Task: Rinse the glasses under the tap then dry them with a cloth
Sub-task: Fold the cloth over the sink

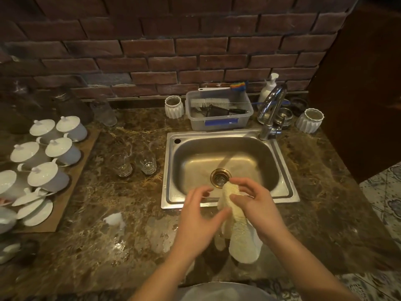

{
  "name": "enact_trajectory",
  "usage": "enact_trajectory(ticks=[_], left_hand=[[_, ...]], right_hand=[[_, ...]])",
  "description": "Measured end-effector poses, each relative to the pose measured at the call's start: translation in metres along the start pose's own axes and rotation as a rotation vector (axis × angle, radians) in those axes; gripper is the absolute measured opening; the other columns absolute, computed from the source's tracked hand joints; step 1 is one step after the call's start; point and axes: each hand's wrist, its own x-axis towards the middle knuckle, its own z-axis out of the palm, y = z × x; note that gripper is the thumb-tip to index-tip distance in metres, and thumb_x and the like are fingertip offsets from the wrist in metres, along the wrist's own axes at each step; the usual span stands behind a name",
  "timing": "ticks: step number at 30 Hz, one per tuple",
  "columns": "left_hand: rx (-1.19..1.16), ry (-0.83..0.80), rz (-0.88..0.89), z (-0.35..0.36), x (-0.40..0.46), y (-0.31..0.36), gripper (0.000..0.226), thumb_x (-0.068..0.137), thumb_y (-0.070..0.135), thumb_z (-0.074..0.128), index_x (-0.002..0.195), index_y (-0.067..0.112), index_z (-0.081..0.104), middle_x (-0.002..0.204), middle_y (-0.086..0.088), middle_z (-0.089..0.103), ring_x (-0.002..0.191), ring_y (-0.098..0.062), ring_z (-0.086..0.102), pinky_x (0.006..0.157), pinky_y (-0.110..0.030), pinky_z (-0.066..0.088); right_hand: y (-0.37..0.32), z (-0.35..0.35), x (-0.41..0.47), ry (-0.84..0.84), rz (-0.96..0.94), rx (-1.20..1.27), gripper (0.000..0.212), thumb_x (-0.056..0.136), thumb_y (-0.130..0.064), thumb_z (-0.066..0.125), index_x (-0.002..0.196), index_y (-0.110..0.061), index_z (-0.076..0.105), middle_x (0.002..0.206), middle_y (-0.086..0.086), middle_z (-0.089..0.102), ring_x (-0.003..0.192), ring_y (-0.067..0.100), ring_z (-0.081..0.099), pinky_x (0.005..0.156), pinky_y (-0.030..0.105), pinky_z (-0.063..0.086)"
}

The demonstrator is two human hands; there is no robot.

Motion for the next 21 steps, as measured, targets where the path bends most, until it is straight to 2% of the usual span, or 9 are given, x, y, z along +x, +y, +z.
enact_trajectory(ticks=[2, 4, 6, 7, 9, 12, 14, 18, 21], left_hand=[[-0.094, -0.015, -0.069, 0.006, 0.005, 0.002, 0.046, 0.083, 0.043, 0.081, 0.121, 0.041, 0.057, 0.121, 0.017, 0.06, 0.109, 0.004, 0.058, 0.084, -0.01, 0.048], [-0.372, 0.022, -0.368, 0.005, 0.018, -0.014, 0.034, 0.091, 0.039, 0.074, 0.122, 0.034, 0.059, 0.125, 0.002, 0.065, 0.107, -0.006, 0.063, 0.078, -0.018, 0.052], [-0.587, -0.007, -0.683, 0.001, 0.03, -0.035, 0.056, 0.083, 0.061, 0.071, 0.127, 0.028, 0.061, 0.128, -0.008, 0.069, 0.113, -0.021, 0.065, 0.086, -0.035, 0.049], [-0.677, -0.068, -0.779, -0.001, 0.031, -0.044, 0.071, 0.076, 0.071, 0.069, 0.13, 0.026, 0.063, 0.127, -0.01, 0.071, 0.116, -0.025, 0.064, 0.092, -0.041, 0.047], [-0.939, -0.203, -0.903, 0.002, 0.024, -0.051, 0.074, 0.083, 0.075, 0.058, 0.134, 0.022, 0.068, 0.132, -0.016, 0.07, 0.124, -0.034, 0.06, 0.112, -0.05, 0.04], [-1.401, -0.301, -0.89, 0.009, 0.015, -0.045, 0.08, 0.092, 0.072, 0.049, 0.141, 0.01, 0.063, 0.146, -0.026, 0.057, 0.134, -0.044, 0.054, 0.121, -0.058, 0.03], [-1.465, -0.226, -0.821, 0.008, 0.019, -0.043, 0.084, 0.085, 0.072, 0.057, 0.144, 0.012, 0.058, 0.143, -0.026, 0.059, 0.13, -0.047, 0.058, 0.117, -0.059, 0.036], [-1.457, -0.282, -0.786, 0.001, 0.023, -0.046, 0.097, 0.073, 0.049, 0.088, 0.152, 0.012, 0.045, 0.149, -0.027, 0.053, 0.137, -0.045, 0.051, 0.116, -0.058, 0.037], [-1.411, -0.476, -0.834, 0.004, 0.01, -0.051, 0.088, 0.063, 0.013, 0.097, 0.14, -0.003, 0.056, 0.132, -0.03, 0.062, 0.115, -0.044, 0.066, 0.102, -0.056, 0.051]], right_hand=[[-0.001, 0.002, 0.0, -0.009, 0.019, 0.037, 0.045, 0.089, 0.0, 0.066, 0.108, -0.04, 0.074, 0.112, -0.005, 0.072, 0.112, 0.017, 0.066, 0.092, 0.044, 0.055], [-0.003, -0.001, 0.0, -0.054, 0.054, 0.166, 0.048, 0.088, 0.007, 0.059, 0.109, -0.034, 0.073, 0.118, 0.008, 0.072, 0.111, 0.032, 0.067, 0.092, 0.055, 0.056], [-0.009, -0.007, 0.002, -0.143, 0.131, 0.43, 0.05, 0.089, 0.013, 0.05, 0.119, -0.022, 0.069, 0.125, 0.016, 0.069, 0.107, 0.038, 0.068, 0.078, 0.047, 0.061], [-0.013, -0.01, 0.002, -0.199, 0.166, 0.559, 0.051, 0.089, 0.014, 0.046, 0.125, -0.016, 0.065, 0.127, 0.017, 0.069, 0.103, 0.036, 0.068, 0.072, 0.041, 0.061], [-0.021, -0.012, 0.002, -0.284, 0.212, 0.754, 0.055, 0.088, 0.013, 0.043, 0.131, -0.015, 0.062, 0.13, 0.017, 0.068, 0.1, 0.032, 0.069, 0.071, 0.038, 0.06], [-0.025, -0.007, 0.004, -0.275, 0.264, 0.878, 0.057, 0.086, 0.009, 0.046, 0.135, -0.017, 0.062, 0.133, 0.02, 0.066, 0.116, 0.037, 0.063, 0.096, 0.049, 0.052], [-0.026, -0.005, 0.005, -0.209, 0.295, 0.925, 0.058, 0.084, 0.008, 0.047, 0.133, -0.016, 0.063, 0.132, 0.022, 0.066, 0.123, 0.041, 0.06, 0.109, 0.054, 0.042], [-0.024, -0.006, 0.007, -0.13, 0.35, 0.951, 0.057, 0.081, 0.008, 0.047, 0.132, -0.014, 0.061, 0.116, 0.023, 0.074, 0.107, 0.04, 0.071, 0.102, 0.056, 0.048], [-0.015, -0.008, 0.011, -0.013, 0.375, 0.701, 0.054, 0.088, 0.011, 0.047, 0.134, -0.014, 0.059, 0.123, 0.021, 0.066, 0.112, 0.038, 0.066, 0.101, 0.053, 0.051]])
